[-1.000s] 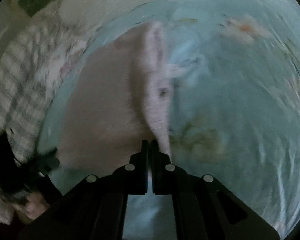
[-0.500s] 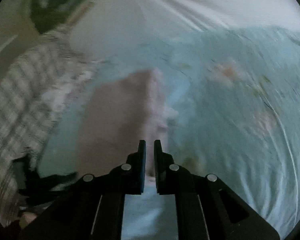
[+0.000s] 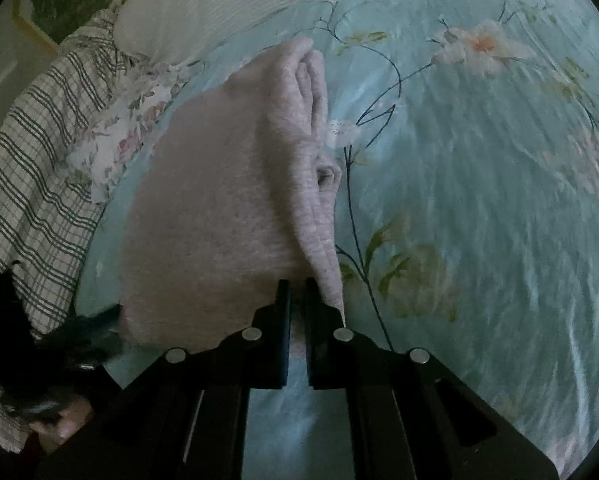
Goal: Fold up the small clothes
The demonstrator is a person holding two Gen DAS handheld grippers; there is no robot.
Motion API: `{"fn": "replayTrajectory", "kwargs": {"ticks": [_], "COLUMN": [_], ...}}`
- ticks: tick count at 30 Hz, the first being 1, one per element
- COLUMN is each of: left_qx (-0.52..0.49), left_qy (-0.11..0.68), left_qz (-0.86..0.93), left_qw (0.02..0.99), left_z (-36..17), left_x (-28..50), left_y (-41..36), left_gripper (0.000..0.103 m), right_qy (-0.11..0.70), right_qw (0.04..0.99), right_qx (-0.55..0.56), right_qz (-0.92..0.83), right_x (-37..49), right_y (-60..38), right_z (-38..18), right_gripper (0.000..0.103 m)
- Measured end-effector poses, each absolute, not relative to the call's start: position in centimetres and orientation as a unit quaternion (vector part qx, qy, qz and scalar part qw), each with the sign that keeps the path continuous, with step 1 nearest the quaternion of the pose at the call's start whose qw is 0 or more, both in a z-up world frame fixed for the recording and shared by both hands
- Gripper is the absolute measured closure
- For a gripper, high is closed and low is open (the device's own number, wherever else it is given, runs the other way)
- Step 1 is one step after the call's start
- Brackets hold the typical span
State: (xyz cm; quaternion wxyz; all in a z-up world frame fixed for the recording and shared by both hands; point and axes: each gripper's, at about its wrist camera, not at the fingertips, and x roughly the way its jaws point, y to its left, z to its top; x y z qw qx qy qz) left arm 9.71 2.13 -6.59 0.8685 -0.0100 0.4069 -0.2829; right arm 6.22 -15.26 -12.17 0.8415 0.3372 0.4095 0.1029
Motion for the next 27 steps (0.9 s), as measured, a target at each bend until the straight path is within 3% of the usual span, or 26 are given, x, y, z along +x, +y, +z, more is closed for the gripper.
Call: {"fn": "replayTrajectory", "kwargs": {"ticks": [4,19,24,26,27], "left_qx": [0.007,0.038,0.025,0.026,0.025], "left_qy": [0.439,0.445,0.449,0.443,0.442], "left_qz": [-0.263,-0.235,-0.219,-0.210,-0.204], "left_qw": [0.859,0.863,0.866,0.871,0.873], "left_z": [-9.6,-9.4,-8.7,-8.2,-8.1], "left_x": [10.3,10.0,9.4,8.7,8.6], "left_y": [2.1,2.0,2.7,3.2,3.5], "left_gripper": [0.060,0.062,0.062,0.059,0.053], "right_qy": [0.405,0.421,0.429,0.429,0.428], "right_qw": [0.840,0.848,0.854,0.857,0.858], "right_qx": [0.344,0.311,0.285,0.278,0.275], "right_qz": [0.107,0.085,0.071,0.066,0.064], "right_x": [6.5,5.4,4.1,3.3,2.8], "right_y": [-14.9,-14.6,-13.9,-13.5,-13.3], "right_z": [-12.5,-11.6,-10.2,-9.6,-9.4], "right_gripper": [0.099,0.099,0.094,0.094,0.091]}}
